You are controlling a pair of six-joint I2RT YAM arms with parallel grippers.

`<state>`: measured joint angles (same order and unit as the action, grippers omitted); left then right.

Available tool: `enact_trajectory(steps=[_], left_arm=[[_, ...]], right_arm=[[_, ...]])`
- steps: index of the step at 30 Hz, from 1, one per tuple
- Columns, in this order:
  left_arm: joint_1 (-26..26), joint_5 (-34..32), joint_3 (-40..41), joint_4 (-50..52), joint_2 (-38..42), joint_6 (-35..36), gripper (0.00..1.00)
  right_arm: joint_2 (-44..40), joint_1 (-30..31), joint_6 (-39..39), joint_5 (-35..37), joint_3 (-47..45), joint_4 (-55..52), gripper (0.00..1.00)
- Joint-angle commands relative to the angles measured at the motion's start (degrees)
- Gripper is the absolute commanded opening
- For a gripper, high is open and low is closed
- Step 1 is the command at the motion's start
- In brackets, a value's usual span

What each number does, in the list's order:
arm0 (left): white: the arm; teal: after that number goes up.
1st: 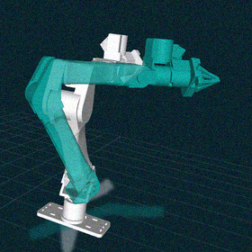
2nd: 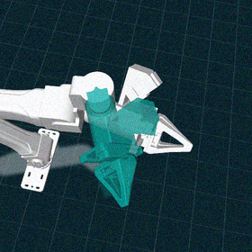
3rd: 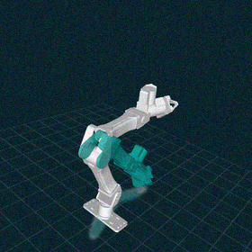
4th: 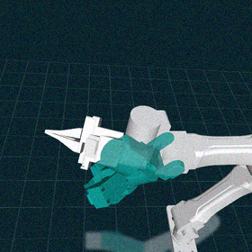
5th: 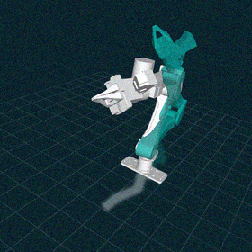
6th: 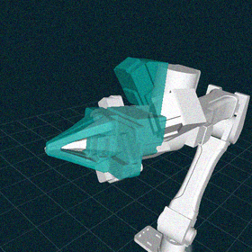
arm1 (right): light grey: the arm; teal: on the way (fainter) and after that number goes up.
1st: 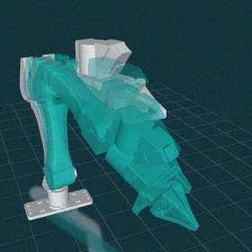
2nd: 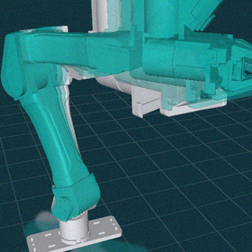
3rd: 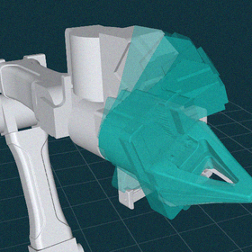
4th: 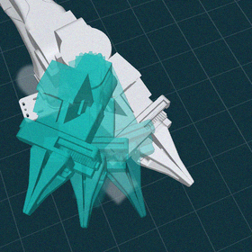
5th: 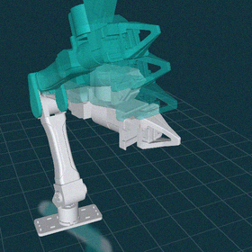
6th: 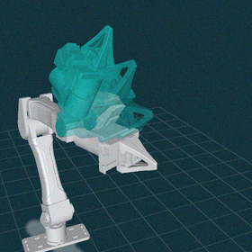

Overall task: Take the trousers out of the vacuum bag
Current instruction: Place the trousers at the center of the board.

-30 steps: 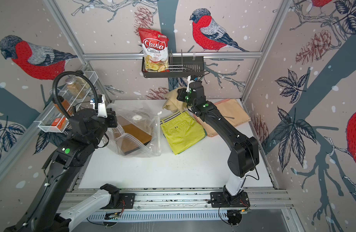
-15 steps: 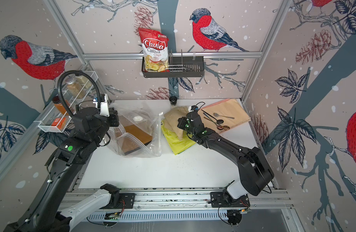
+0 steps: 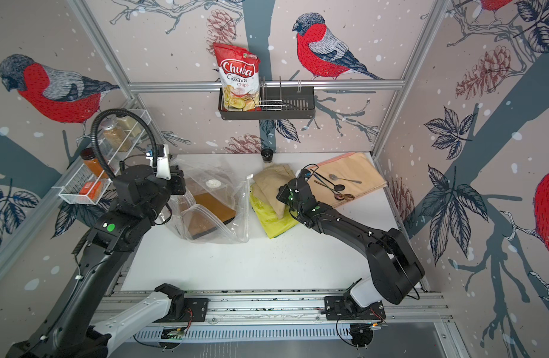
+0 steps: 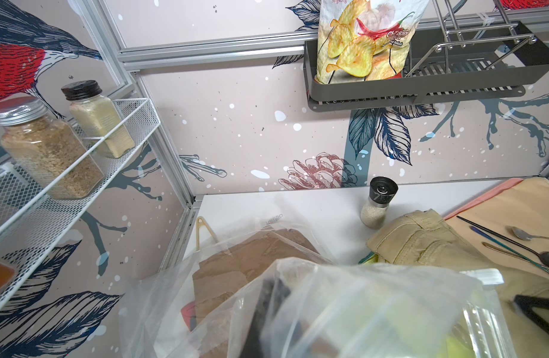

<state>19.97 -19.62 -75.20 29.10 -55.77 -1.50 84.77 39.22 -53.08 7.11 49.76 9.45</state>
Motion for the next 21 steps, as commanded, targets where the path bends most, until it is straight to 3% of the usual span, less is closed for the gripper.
enact_trajectory(steps=[1, 5, 14, 21], left_arm=[[-0.19, 0.44, -1.75, -2.46, -0.47, 0.38, 0.0], [-0.19, 1.04, -1.82, -2.64, -0.66, 0.87, 0.0], [-0.15, 1.84, 1.62, -2.6, 0.38, 0.7, 0.0], [-0.23, 2.21, 2.49, -2.82, 0.4, 0.78, 0.0]], right_arm=[[-0.71, 0.2, -2.98, 1.62, -3.25, 1.32, 0.0], [-0.48, 0.24, -2.27, 3.62, -4.82, 1.28, 0.0], [-2.06, 0.57, 4.2, 5.11, -6.3, 4.16, 0.46], [-5.67, 4.3, 9.0, 6.34, -11.23, 9.46, 0.64]])
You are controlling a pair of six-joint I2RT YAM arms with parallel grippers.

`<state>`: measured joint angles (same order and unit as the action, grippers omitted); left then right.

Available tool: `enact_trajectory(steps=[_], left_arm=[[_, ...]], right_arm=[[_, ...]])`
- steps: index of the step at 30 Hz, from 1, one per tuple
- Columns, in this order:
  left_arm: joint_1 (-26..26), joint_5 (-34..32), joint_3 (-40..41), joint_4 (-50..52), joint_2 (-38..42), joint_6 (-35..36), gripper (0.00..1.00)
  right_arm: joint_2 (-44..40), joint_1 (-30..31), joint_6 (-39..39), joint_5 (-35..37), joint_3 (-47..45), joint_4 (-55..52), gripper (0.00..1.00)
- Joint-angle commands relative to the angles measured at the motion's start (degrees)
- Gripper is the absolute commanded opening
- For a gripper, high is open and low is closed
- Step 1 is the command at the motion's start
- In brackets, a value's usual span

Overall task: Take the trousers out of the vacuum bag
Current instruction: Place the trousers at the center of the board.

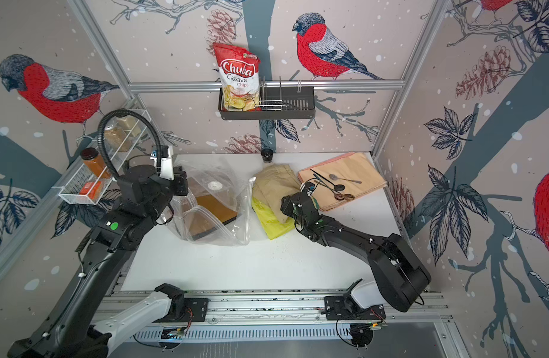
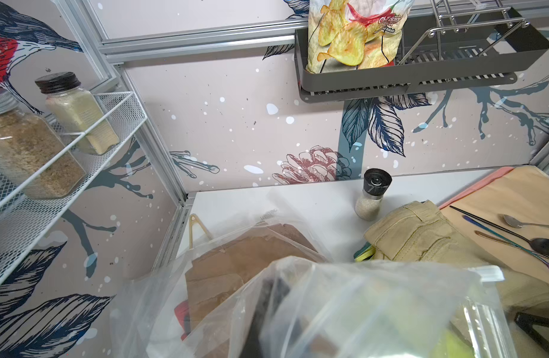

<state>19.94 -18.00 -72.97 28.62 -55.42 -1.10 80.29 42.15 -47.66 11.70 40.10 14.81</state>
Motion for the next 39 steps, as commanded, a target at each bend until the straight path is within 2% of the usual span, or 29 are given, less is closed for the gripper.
enact_trajectory(steps=[1, 3, 6, 12, 14, 17, 20, 21, 26, 30, 35, 39], left_arm=[[-0.17, 0.59, 0.26, -2.34, 0.05, 0.4, 0.0], [-0.17, 0.62, 0.19, -2.35, 0.05, 0.4, 0.0], [-0.17, 0.71, 0.11, -2.17, 0.13, 0.27, 0.0], [-0.15, 0.43, 0.39, -1.33, 0.99, -0.02, 0.0], [-0.17, 0.0, 0.31, -0.77, 1.32, 0.08, 0.0], [-0.17, -0.89, 0.03, 0.0, 1.76, 0.48, 0.0], [-0.17, -1.33, -0.19, 0.29, 2.24, 0.75, 0.0], [-0.18, -1.51, -0.13, 0.28, 2.33, 0.82, 0.0], [-0.17, -1.09, 0.49, -0.5, 2.44, 0.77, 0.0], [-0.17, -0.55, 1.12, -1.42, 2.51, 0.84, 0.0], [-0.17, 0.16, 1.74, -1.86, 2.24, 0.84, 0.0], [-0.17, 0.16, 1.81, -1.81, 2.24, 0.93, 0.0]], right_arm=[[-1.56, 2.15, 4.3, 2.03, -2.25, 4.71, 0.66], [-1.72, 3.76, 6.0, 2.7, -3.32, 5.77, 0.73], [-0.66, 5.44, 7.56, 3.92, -4.27, 7.34, 0.75], [6.54, 5.84, 8.72, 6.57, -2.32, 11.11, 0.72], [8.72, 5.79, 8.28, 5.94, -0.96, 12.04, 0.61], [9.31, 5.67, 5.98, 2.7, 0.3, 14.34, 0.35], [7.32, 4.5, 0.6, -4.98, 0.95, 17.39, 0.06], [6.23, 4.1, -1.92, -7.54, 0.8, 19.44, 0.0], [3.09, 3.45, -12.71, -16.41, 0.93, 26.47, 0.0], [2.68, 3.34, -20.63, -19.67, -2.88, 33.22, 0.0], [4.0, 3.88, -22.99, -17.46, -8.08, 32.72, 0.0], [5.5, 4.54, -22.54, -17.13, -9.45, 26.07, 0.0]])
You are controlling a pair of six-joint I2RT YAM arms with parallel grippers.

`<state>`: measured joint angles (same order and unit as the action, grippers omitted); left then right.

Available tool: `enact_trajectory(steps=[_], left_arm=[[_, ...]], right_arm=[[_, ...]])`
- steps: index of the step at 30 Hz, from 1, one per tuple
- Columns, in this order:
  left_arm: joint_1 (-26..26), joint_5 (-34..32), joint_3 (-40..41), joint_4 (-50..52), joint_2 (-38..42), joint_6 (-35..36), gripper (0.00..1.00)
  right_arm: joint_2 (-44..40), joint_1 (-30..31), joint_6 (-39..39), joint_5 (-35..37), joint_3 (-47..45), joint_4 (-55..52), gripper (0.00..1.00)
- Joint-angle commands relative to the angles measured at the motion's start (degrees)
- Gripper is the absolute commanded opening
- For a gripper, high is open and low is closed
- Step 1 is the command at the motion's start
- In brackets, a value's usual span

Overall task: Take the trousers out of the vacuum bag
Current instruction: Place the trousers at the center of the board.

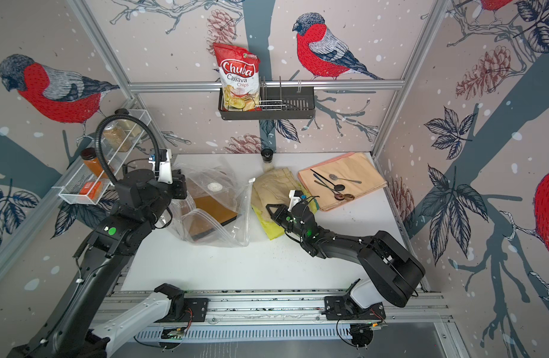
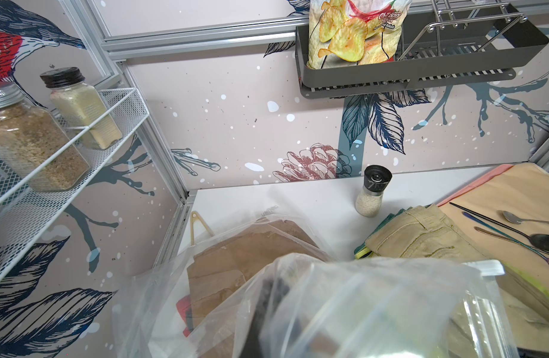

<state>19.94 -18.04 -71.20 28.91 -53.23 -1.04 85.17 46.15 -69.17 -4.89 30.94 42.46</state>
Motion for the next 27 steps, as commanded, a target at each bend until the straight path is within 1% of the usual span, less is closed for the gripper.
enact_trajectory(steps=[1, 3, 5, 7, 10, 11, 15, 19, 22, 25, 27], left_arm=[[-0.15, 0.2, 0.01, -2.16, -0.02, 0.86, 0.0], [-0.17, 0.29, 0.09, -2.41, -0.27, 0.91, 0.0], [-0.17, 0.53, 0.13, -2.62, -0.59, 0.78, 0.0], [-0.17, 0.87, 0.08, -2.65, -0.9, 0.57, 0.0], [-0.17, 1.0, -0.09, -2.25, -0.95, 0.67, 0.0], [-0.17, 0.91, -0.08, -2.19, -0.91, 0.84, 0.0], [-0.17, 1.29, -0.29, -2.3, -1.08, 1.04, 0.0], [-0.17, 2.28, -0.52, -2.62, -1.61, 0.69, 0.0], [-0.17, 2.74, -0.45, -3.02, -1.61, 0.51, 0.0], [-0.17, 3.43, -0.48, -3.14, -1.83, 0.63, 0.0], [-0.19, 4.58, -0.59, -3.0, -2.43, 0.92, 0.0]], right_arm=[[1.12, 0.88, -0.35, -0.36, 0.18, -3.82, 0.06], [2.16, 1.58, 2.08, 0.6, 1.59, -8.93, 0.26], [2.14, 2.09, 3.47, 2.27, 1.98, -11.61, 0.47], [-0.12, 2.58, 4.93, 5.13, 1.39, -13.19, 0.59], [-6.74, 3.89, 7.75, 12.01, -0.25, -17.09, 0.76], [-9.12, 4.03, 8.39, 13.63, -1.11, -18.19, 0.8], [-18.32, 3.52, 8.3, 18.36, -4.64, -22.91, 0.85], [-24.87, 1.45, 6.05, 20.37, -7.86, -28.09, 0.84], [-28.54, -0.89, 7.13, 23.39, -8.8, -32.4, 0.8], [-30.14, -6.52, 8.38, 18.65, -9.04, -34.79, 0.76], [-29.86, -9.3, 9.16, 15.36, -9.88, -33.41, 0.75]])
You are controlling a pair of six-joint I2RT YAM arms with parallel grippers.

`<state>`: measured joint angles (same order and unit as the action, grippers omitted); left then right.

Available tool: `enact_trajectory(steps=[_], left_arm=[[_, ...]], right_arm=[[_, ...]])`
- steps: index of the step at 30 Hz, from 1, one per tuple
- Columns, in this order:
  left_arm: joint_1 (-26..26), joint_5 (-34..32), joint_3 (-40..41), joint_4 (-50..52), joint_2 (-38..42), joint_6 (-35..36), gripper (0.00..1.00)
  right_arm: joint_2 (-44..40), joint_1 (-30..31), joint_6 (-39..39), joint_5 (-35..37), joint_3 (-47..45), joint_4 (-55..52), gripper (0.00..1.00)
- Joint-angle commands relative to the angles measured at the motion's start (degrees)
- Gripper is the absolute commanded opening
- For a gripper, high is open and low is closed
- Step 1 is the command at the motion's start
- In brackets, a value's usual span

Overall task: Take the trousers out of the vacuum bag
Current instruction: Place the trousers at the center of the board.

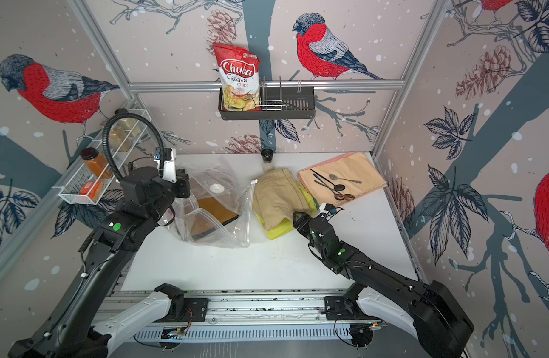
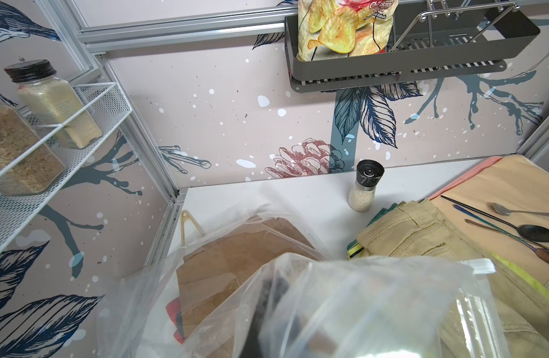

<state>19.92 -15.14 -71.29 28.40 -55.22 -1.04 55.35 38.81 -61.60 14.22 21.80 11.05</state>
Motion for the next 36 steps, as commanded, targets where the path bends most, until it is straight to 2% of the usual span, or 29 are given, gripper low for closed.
enact_trajectory(steps=[1, 4, 9, 15, 28, 31, 36], left_arm=[[-0.15, 2.27, -0.47, -2.4, -0.86, 0.95, 0.0], [-0.15, 3.52, -0.17, -2.55, -1.47, 0.71, 0.0], [-0.15, 2.05, -0.74, -1.97, -1.12, 1.29, 0.0], [-0.15, 1.33, -1.27, -0.87, -0.78, 1.92, 0.0], [-0.14, -0.37, -0.13, -0.28, 0.9, 2.0, 0.0], [-0.15, -0.58, -0.16, 0.03, 0.9, 2.02, 0.0], [-0.15, -0.7, 0.36, -0.23, 0.98, 1.93, 0.0]], right_arm=[[0.5, -2.98, 1.84, -5.21, -1.1, -0.97, 0.74], [3.14, -5.06, 2.32, -9.3, -1.24, 1.24, 0.74], [6.81, -6.38, 1.5, -15.05, -1.84, 6.21, 0.71], [8.85, -7.29, 1.97, -16.56, -1.01, 9.69, 0.65], [17.7, -11.28, 3.97, -20.63, 1.37, 16.34, 0.62], [18.18, -11.39, 3.79, -21.66, 2.34, 16.92, 0.57], [18.18, -11.54, 4.26, -20.91, 2.63, 16.94, 0.56]])
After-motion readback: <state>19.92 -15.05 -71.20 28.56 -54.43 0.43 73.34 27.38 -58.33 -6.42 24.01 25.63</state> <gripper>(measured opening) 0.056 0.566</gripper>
